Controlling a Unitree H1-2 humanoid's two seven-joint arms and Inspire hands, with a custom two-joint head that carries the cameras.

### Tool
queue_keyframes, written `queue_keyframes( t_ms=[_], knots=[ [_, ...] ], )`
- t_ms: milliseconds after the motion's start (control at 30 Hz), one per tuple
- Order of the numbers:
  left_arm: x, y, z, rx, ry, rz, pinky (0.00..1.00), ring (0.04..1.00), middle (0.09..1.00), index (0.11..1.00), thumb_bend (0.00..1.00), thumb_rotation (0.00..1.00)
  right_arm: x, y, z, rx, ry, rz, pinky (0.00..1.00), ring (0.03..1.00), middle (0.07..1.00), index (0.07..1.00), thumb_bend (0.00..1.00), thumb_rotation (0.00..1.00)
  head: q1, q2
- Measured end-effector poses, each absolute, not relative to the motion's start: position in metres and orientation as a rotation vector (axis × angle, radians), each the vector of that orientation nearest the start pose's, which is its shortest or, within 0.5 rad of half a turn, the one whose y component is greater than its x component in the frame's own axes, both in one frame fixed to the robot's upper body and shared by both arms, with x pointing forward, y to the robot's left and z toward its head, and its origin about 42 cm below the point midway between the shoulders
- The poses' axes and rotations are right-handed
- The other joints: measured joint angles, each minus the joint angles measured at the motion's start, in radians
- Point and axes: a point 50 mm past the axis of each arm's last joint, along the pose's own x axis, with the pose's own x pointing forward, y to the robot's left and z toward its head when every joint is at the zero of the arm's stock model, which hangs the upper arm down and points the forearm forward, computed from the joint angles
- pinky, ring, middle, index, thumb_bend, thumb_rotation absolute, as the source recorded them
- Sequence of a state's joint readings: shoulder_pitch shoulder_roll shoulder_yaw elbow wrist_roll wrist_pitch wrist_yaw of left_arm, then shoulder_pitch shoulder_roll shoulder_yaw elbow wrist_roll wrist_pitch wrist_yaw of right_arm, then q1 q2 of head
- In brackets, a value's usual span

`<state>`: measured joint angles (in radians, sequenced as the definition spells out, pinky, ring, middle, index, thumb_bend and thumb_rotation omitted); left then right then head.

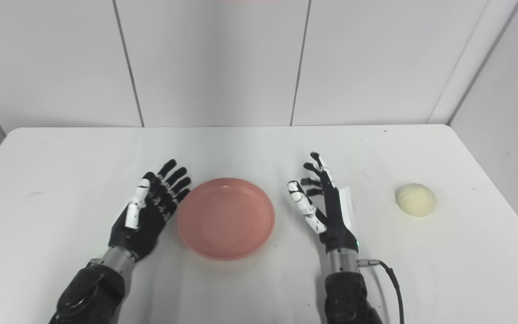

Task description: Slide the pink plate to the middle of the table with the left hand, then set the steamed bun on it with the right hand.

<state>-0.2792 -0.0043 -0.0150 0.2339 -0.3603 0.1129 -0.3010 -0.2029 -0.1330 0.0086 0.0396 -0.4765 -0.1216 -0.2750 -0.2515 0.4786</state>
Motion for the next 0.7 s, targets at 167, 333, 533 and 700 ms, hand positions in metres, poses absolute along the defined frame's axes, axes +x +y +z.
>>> queue_keyframes(
  t_ms=[167, 333, 533, 700],
  knots=[
    [0.373, 0.171, 0.113, -0.356, 0.021, -0.426, 0.92, 0.916, 0.925, 0.921, 0.45, 1.0, 0.342, -0.255, 0.205, -0.705, -0.517, -0.277, 0.49, 0.632, 0.783, 0.858, 0.82, 0.56, -0.069, -0.028],
    [0.384, 0.176, 0.111, -0.346, 0.02, -0.43, 0.93, 0.919, 0.927, 0.923, 0.46, 1.0, 0.332, -0.27, 0.252, -0.816, -0.57, -0.35, 0.48, 0.598, 0.763, 0.848, 0.84, 0.52, -0.109, -0.04],
    [0.394, 0.178, 0.109, -0.348, 0.021, -0.441, 0.91, 0.897, 0.913, 0.914, 0.47, 1.0, 0.325, -0.29, 0.271, -0.976, -0.512, -0.399, 0.47, 0.584, 0.745, 0.843, 0.85, 0.51, -0.156, -0.058],
    [0.405, 0.184, 0.11, -0.347, 0.013, -0.461, 0.88, 0.883, 0.899, 0.896, 0.48, 1.0, 0.325, -0.317, 0.278, -1.09, -0.405, -0.421, 0.47, 0.582, 0.725, 0.812, 0.87, 0.54, -0.192, -0.058]
  ],
)
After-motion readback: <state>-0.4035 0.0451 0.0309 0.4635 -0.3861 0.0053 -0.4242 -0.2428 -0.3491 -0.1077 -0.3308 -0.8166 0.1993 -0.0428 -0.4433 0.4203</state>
